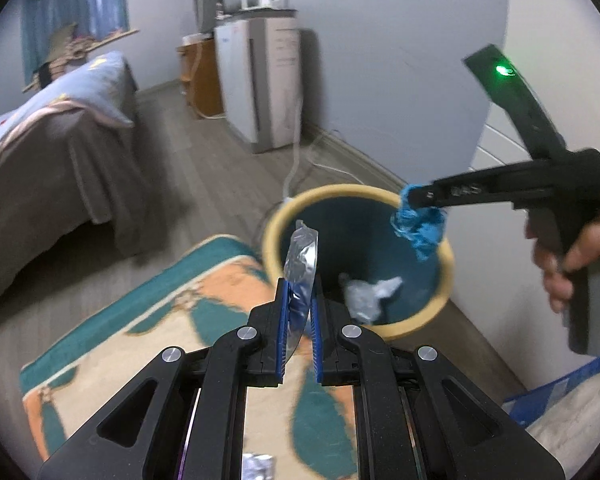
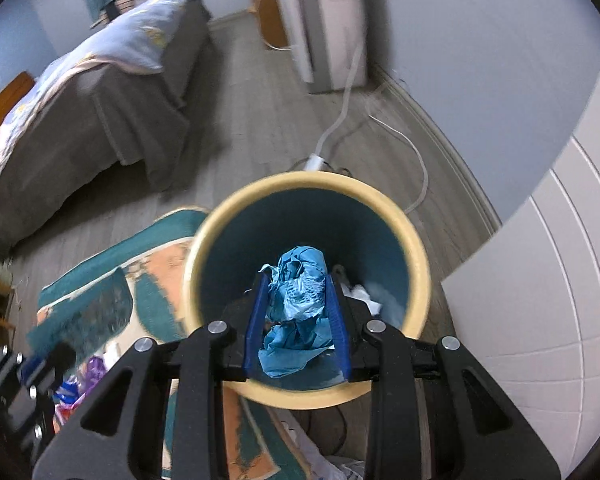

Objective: Collect trash
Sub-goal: 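Carry the cloth and foil packet over the bin and open both grippers, then move both open grippers back over the cushion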

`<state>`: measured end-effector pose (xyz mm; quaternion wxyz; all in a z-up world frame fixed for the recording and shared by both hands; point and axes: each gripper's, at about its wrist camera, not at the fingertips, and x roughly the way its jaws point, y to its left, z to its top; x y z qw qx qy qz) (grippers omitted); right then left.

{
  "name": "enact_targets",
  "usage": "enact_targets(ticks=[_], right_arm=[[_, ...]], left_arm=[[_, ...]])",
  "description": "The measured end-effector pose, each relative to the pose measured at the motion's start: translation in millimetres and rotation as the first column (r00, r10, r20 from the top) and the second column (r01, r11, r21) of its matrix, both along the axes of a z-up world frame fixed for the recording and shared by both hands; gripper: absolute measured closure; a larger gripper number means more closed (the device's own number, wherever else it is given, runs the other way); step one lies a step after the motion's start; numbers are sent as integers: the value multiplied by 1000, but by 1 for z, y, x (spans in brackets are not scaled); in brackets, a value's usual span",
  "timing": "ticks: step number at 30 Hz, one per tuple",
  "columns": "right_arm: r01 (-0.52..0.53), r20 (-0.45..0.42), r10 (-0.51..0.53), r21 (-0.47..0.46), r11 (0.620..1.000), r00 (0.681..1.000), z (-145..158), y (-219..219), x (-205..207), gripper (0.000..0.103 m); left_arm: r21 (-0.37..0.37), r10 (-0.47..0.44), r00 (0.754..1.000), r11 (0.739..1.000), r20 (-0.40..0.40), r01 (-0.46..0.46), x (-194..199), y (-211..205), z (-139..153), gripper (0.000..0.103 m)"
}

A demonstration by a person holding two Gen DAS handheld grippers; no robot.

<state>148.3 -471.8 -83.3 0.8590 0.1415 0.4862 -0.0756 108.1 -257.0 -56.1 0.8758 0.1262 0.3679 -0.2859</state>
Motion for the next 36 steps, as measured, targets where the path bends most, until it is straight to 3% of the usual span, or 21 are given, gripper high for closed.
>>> enact_targets(ticks=[6,10,15,17,20,22,23,26,27,29,30,36], right_arm=[[46,-50,-46,4,999,998,-20,-13,1,74],[71,-53,-69,25,997,996,-24,-16,1,74],[67,-30,-66,35,997,997,-25,-18,6,74],[68,10,-69,48,997,998,-21,-20,6,74],[61,77,-66,64,996,995,-9,-19,4,72],[55,124,-65,77,996,990,-2,-19,3,63],[58,140,-70,84,995,988,0,-20,3,50],[68,162,-84,103,992,983,3,-21,3,36],[72,161,-89,106,992,983,3,-22,3,33],[83,154,-99,107,991,983,1,-22,4,26],[86,147,-100,104,991,984,1,-22,4,25],[98,146,-105,53,994,984,8,-13,5,6]], left_arm=[[10,-79,996,997,-39,79,2,-35,-16,92],[55,-115,992,992,-46,117,15,-55,-27,92],[37,-97,993,994,-64,99,40,-65,-36,92],[49,-82,996,995,-39,84,48,-69,-37,87],[58,-66,998,996,-8,66,53,-68,-35,68],[51,-62,998,997,0,62,53,-64,-33,62],[51,-58,998,997,3,57,53,-61,-32,58],[36,-35,999,999,0,35,53,-52,-32,46],[32,-24,1000,999,-5,24,53,-49,-33,39],[29,3,1000,1000,-5,-2,52,-42,-35,15],[30,14,1000,999,1,-15,52,-39,-35,11],[46,104,995,994,-6,-104,50,-16,-37,7]])
